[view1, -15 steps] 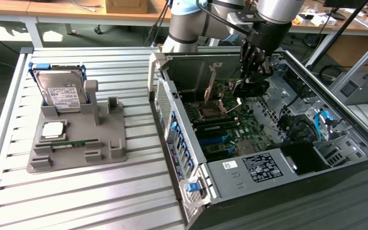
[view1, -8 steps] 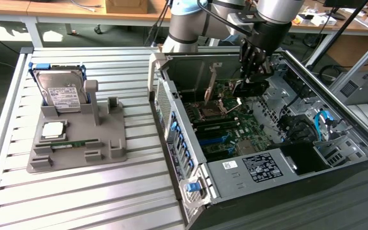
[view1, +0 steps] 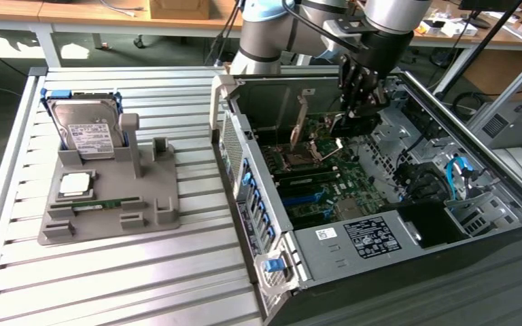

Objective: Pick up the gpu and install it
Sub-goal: 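Insert the gpu into the slot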

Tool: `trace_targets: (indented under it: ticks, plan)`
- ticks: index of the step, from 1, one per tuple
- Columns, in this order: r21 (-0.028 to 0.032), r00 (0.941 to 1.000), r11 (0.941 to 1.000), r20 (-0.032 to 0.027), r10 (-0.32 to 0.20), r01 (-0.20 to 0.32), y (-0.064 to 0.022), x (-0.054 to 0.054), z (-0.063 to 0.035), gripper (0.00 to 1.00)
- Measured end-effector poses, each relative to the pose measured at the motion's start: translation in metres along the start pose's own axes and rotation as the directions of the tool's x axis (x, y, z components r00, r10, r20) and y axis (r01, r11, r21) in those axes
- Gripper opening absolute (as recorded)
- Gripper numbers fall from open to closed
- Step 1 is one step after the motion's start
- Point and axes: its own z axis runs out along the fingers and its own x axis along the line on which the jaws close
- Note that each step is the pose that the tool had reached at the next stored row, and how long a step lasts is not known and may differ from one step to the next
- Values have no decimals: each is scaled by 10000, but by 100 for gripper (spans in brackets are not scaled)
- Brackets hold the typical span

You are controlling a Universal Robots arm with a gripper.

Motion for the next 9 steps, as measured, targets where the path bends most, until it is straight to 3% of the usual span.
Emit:
trace_targets:
  ticks: [9]
  plan:
    - [-13,9990,9990,28,-438,438,0,0,1,27]
